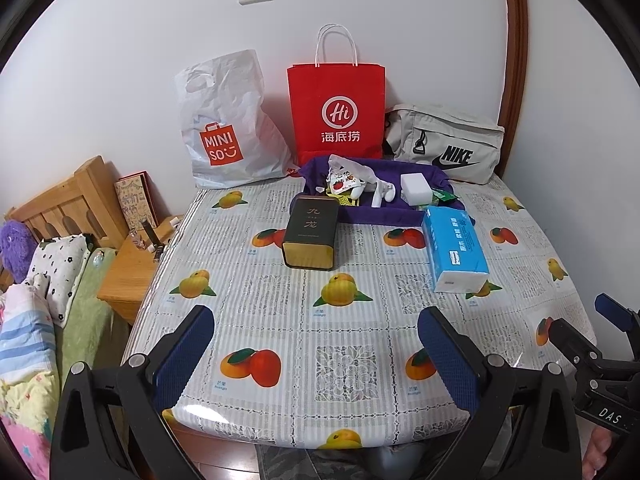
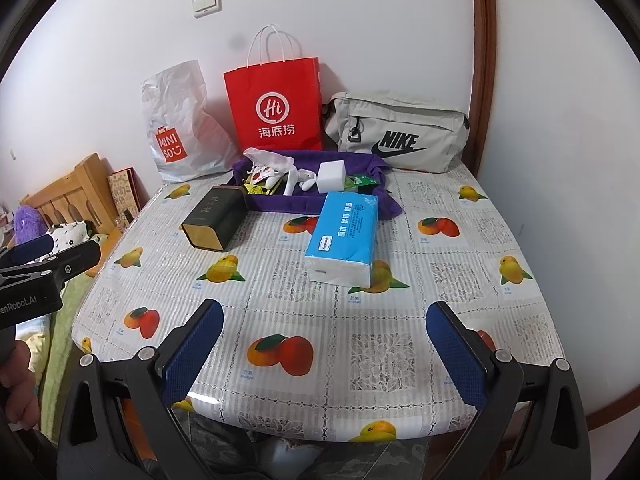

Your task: Organize soft objects

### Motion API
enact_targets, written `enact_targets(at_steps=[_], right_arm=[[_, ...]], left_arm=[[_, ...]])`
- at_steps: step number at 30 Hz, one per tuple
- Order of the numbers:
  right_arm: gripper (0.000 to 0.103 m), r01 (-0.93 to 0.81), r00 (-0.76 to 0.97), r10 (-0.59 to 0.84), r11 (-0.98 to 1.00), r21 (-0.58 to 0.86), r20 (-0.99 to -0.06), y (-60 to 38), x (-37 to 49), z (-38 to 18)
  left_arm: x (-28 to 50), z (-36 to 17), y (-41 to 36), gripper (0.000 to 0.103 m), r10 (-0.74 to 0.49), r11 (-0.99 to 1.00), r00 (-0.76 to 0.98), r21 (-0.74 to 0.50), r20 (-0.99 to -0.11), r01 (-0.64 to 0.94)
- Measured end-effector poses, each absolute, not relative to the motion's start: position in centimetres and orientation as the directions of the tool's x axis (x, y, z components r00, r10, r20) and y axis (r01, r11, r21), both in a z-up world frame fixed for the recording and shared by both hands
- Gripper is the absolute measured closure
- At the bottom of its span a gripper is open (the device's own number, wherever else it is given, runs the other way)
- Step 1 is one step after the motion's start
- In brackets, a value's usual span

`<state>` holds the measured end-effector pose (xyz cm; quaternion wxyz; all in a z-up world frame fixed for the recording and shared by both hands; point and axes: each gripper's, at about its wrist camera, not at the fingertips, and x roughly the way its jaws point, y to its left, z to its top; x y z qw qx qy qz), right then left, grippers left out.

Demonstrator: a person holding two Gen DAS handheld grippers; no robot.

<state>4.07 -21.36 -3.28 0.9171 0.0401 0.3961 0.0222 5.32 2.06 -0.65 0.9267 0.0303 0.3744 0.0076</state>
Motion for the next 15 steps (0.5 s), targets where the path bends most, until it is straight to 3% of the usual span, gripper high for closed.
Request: enact_targets(at_steps=[15], right_arm=[[0.003,-0.007,0.685,0.070,0.996,0.089,-0.725,-21.46,3.90,-3.21]], left_arm=[[5.25,-0.70,2.15,0.000,0.035,0.998,0.719,0.060,-0.694,0.009]])
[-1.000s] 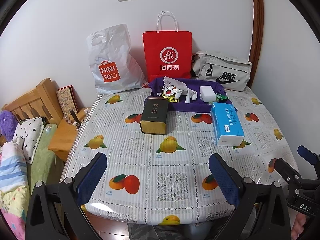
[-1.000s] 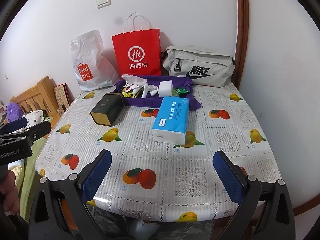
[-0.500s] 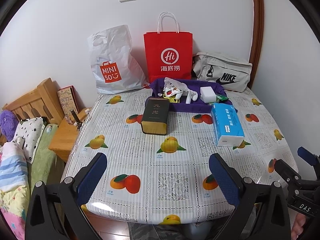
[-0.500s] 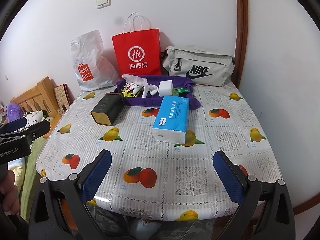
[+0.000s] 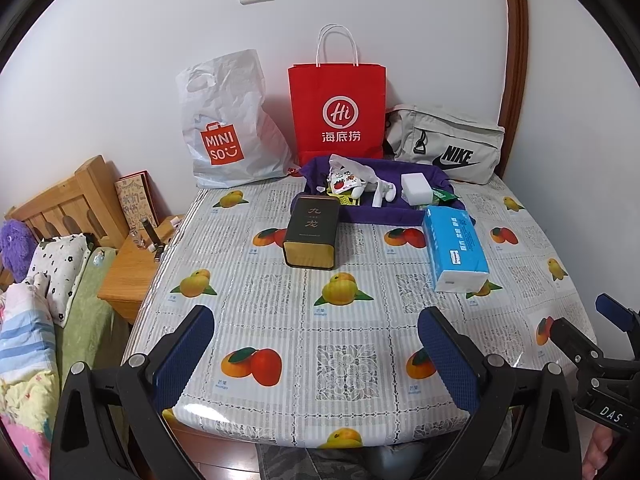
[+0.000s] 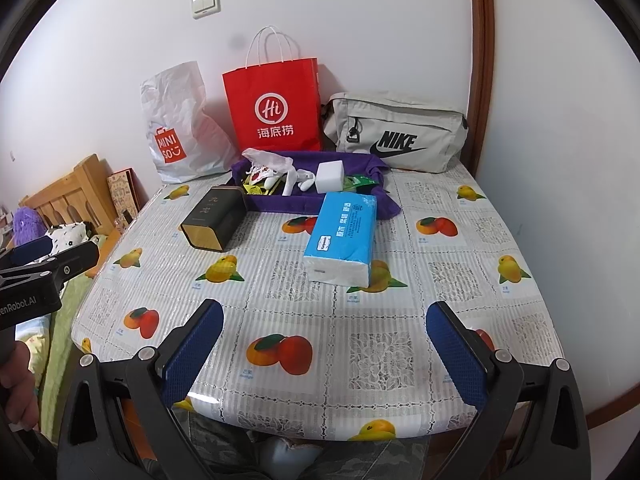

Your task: Organize soft objects

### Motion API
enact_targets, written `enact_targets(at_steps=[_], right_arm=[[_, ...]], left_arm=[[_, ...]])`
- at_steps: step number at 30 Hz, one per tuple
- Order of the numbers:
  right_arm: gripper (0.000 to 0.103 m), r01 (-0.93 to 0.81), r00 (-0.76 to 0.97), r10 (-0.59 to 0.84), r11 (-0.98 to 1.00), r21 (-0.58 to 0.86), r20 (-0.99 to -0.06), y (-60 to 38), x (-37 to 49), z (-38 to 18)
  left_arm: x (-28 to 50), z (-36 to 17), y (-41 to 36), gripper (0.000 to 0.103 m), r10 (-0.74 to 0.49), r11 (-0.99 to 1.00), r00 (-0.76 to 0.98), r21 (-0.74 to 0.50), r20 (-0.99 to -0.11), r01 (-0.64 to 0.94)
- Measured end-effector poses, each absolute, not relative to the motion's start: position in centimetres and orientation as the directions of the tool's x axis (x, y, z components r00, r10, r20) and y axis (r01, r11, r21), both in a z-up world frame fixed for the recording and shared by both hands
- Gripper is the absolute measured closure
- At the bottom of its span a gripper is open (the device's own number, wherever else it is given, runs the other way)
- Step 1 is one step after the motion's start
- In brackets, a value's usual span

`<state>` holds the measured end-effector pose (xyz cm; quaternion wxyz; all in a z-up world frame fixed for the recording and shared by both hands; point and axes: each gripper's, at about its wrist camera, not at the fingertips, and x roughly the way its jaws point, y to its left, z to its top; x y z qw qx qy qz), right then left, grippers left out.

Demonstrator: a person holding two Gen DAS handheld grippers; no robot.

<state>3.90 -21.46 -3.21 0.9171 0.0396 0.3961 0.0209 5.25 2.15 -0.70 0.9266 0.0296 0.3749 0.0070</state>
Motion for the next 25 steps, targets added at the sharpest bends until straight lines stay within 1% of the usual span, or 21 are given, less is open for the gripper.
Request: enact_targets(at_steps=[25], right_arm=[[0.003,0.001,0.678,0.065,0.996,0.089,-0.732,-21.48,3.98,-3.43]], left_arm=[[5.03,-0.87,1.83,0.000,0.034,0.998,0.720,0.057,-0.693,0.008]])
